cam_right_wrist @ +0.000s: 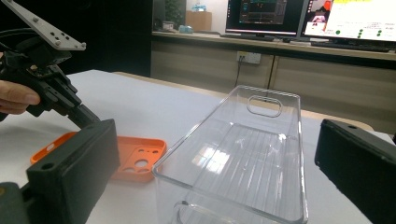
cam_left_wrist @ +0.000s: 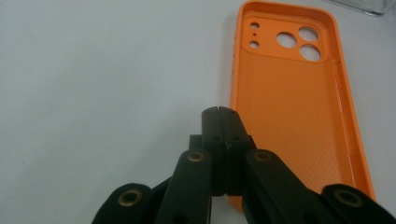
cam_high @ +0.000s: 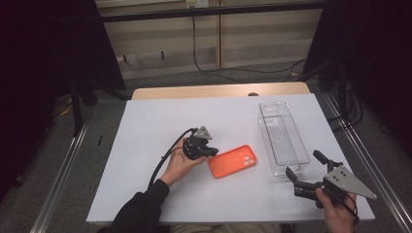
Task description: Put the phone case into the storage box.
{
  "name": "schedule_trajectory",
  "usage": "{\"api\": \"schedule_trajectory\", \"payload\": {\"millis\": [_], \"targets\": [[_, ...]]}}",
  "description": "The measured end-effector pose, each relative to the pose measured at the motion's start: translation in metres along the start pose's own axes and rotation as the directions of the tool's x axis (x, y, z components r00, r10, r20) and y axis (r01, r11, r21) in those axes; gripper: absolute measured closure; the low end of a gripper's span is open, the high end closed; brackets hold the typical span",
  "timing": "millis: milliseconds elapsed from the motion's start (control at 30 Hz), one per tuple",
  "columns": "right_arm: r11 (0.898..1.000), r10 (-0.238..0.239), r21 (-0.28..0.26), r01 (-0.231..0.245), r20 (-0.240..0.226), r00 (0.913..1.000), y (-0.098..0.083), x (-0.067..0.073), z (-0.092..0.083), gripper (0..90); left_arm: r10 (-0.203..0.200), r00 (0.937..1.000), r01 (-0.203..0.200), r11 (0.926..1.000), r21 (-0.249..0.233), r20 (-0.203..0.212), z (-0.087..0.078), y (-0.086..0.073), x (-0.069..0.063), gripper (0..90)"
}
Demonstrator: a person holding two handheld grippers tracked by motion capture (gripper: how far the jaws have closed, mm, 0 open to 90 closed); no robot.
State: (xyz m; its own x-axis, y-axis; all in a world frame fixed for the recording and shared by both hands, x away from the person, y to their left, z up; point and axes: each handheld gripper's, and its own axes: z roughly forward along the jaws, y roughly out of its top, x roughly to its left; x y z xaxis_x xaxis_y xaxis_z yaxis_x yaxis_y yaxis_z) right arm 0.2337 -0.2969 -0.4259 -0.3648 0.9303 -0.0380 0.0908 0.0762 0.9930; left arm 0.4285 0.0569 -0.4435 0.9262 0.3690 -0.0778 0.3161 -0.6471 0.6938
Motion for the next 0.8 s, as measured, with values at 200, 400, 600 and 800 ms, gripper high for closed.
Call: {"api": "schedule_trajectory", "payload": {"millis": [200,400,600,800], "targets": [[1.000,0.002,0.000,-0.002,-0.002,1.0000,-0.0001,0.0005,0.0004,0.0,-0.015,0.9998,0.015,0.9999,-0.003,0.009,-0.0007,-0.0015,-0.0012,90.0],[1.000,0.003,0.002,-0.003,-0.002,1.0000,-0.0002,-0.0001,0.0004,0.0,-0.009,0.9996,0.009,0.9999,-0.004,0.027,-0.0022,-0.0036,-0.0048,90.0],[1.000,0.002,-0.003,-0.002,-0.010,0.9999,0.0000,-0.0001,0.0000,0.0,-0.003,0.9992,0.003,1.0000,0.005,0.040,-0.0037,-0.0038,-0.0090,90.0],[1.000,0.001,-0.003,-0.001,-0.007,1.0000,0.0001,-0.0001,0.0000,0.0,-0.015,0.9995,0.015,0.9999,-0.005,0.029,-0.0054,-0.0042,-0.0062,88.8]]}}
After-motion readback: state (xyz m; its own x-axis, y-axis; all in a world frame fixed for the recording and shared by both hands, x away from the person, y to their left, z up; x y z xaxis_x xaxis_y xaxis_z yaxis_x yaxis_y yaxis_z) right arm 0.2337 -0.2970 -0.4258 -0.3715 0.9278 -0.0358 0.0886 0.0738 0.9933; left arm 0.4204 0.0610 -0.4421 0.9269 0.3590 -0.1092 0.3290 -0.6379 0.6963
